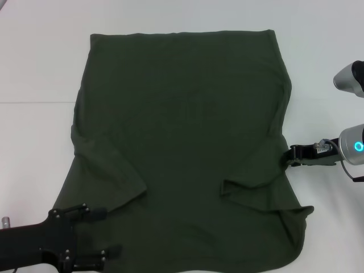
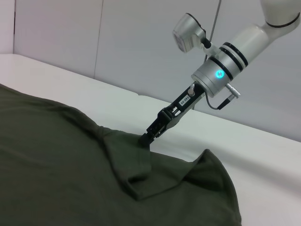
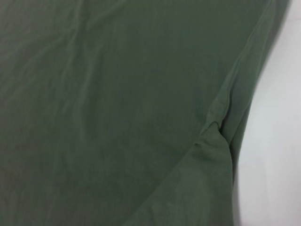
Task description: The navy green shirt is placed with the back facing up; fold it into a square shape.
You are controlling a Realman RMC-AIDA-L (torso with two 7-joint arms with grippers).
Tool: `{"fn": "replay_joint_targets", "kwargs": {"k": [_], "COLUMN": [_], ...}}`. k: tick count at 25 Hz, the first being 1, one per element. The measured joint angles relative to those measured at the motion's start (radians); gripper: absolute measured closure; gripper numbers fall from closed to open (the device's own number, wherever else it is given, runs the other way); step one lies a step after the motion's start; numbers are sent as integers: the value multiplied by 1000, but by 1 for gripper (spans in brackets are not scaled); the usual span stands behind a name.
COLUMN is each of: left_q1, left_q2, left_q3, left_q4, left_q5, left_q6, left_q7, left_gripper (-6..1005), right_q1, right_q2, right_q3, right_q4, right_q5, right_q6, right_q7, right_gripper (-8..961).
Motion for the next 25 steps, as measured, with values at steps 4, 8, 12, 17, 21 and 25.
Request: {"fn": "replay_joint_targets", "kwargs": {"k": [4,8,12,17,21,25], "left_q1": [0,1,1,2,3,3], "left_q2": [-1,-1,-1,0,1,1], "left_q3": [0,-1,-2,-2,-2,-2], "left_q4": [0,0,0,0,0,0], "left_q5": [-1,-1,-4,-5,-6,-6], "left_q6": [1,5,5,4,4,1], "left_q7": [0,-2,-2,-2,-2,-2], "left_gripper": [108,108,108,109,109,108], "right_q1": [-1,-2,-7,-27,-45,-53], "right_q2": [0,0,-1,-10,-13,-13], "right_q3": [0,1,8,9,10,11], "right_q4": [-5,-6,-10,-22,-49,-67], "right_q5": [3,4,31,140,211,250], "right_q6": [-1,2,0,-25,-50,-59], "right_q7": [-7,-16,-39,-91,-115,-120], "right_gripper": [733,851,888,888,888,889]}}
